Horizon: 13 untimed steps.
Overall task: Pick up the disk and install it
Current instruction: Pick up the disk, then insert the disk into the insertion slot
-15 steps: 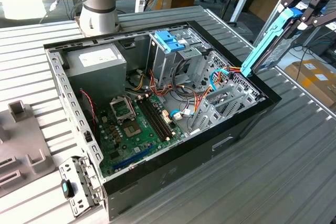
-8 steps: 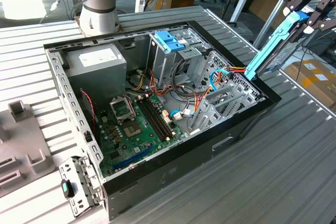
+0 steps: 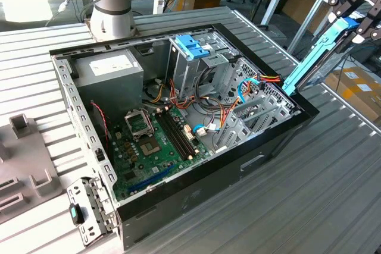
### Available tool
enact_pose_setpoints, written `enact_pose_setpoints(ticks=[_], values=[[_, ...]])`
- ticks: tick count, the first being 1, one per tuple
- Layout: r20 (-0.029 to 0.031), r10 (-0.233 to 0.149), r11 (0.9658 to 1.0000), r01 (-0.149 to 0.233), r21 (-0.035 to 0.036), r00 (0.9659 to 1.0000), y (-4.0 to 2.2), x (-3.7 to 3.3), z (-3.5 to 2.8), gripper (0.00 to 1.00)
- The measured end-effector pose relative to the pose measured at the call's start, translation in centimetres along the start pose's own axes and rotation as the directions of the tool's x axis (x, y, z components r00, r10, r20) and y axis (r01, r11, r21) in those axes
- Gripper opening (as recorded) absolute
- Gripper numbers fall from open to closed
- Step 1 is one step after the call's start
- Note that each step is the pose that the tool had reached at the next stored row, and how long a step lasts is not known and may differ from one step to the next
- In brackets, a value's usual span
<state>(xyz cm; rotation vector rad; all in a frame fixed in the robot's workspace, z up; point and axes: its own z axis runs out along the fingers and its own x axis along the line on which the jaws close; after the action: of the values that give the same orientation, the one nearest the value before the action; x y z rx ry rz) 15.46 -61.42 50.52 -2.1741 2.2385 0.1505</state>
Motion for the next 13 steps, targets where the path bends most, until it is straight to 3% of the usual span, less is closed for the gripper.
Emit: enact_pose_setpoints(ticks=[5, 13], values=[[0.0009, 0.000, 1.0000, 0.000, 0.0000, 1.0000, -0.10, 0.98, -0.09, 0.37], [0.0010, 0.000, 1.0000, 0.000, 0.0000, 1.0000, -0.04, 1.15, -0.09, 0.37]])
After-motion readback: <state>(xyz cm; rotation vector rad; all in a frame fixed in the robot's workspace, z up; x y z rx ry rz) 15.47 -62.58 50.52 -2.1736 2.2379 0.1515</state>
